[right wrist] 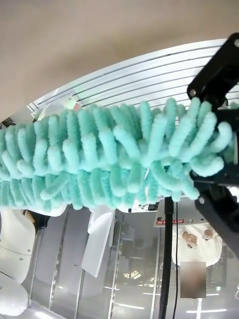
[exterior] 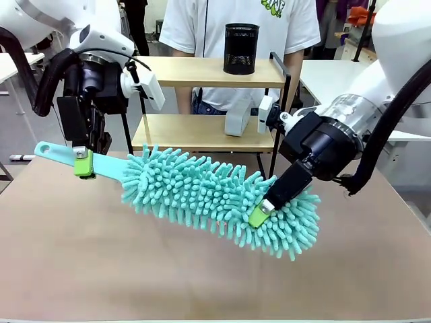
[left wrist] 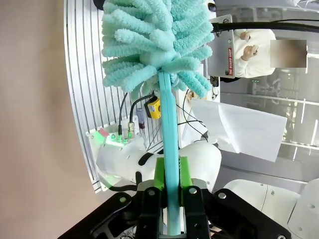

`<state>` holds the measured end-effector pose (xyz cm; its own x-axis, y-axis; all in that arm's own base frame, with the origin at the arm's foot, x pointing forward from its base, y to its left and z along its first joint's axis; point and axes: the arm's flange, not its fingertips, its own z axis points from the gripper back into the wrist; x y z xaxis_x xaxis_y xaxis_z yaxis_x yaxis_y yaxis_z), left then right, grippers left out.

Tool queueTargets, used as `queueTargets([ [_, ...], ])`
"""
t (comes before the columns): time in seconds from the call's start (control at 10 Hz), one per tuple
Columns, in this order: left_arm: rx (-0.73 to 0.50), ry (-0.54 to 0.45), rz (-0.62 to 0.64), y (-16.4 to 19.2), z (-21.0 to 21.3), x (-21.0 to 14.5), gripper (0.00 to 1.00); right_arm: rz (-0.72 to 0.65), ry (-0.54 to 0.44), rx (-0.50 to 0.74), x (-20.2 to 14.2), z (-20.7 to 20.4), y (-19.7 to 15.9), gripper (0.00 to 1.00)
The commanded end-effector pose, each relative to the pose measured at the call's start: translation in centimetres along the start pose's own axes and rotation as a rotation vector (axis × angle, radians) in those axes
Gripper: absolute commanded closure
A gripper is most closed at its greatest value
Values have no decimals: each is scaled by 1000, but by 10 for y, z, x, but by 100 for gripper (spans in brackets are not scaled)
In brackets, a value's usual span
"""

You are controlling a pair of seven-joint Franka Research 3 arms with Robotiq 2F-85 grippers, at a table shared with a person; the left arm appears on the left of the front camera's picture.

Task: Clean the shelf.
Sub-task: Hand the Duster back to the human.

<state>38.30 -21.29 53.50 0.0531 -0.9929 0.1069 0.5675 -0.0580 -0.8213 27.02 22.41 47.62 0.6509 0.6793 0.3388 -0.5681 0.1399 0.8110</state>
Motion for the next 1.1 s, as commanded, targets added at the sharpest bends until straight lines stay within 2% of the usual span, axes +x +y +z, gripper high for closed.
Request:
queueTargets([
  [0.0, -24, -7, 16, -13, 25, -3, 88, 27, 20, 11, 2, 3, -2, 100],
  [0.2, -19, 0, 15, -13, 25, -3, 88, 28, 21, 13, 2, 3, -2, 100],
  [0.3, -26, 18, 1, -13, 25, -3, 49, 29, 19, 13, 2, 3, -2, 100],
  [0.4, -32, 24, 10, -14, 25, -3, 30, 30, 17, 13, 2, 4, -2, 100],
  [0.5, -29, 20, 9, -14, 26, -4, 0, 31, 16, 13, 1, 4, -2, 100],
  [0.7, -18, -4, 17, -15, 28, -7, 0, 29, 18, 14, 1, 4, -2, 100],
  [0.8, -13, -32, 17, -16, 32, -13, 5, 27, 19, 14, 0, 5, -2, 100],
  [0.9, 2, -85, 29, -18, 42, -25, 0, 22, 19, 13, -2, 7, -3, 100],
  [1.0, 13, -117, 43, -18, 48, -35, 0, 23, 21, 18, -4, 10, -2, 100],
])
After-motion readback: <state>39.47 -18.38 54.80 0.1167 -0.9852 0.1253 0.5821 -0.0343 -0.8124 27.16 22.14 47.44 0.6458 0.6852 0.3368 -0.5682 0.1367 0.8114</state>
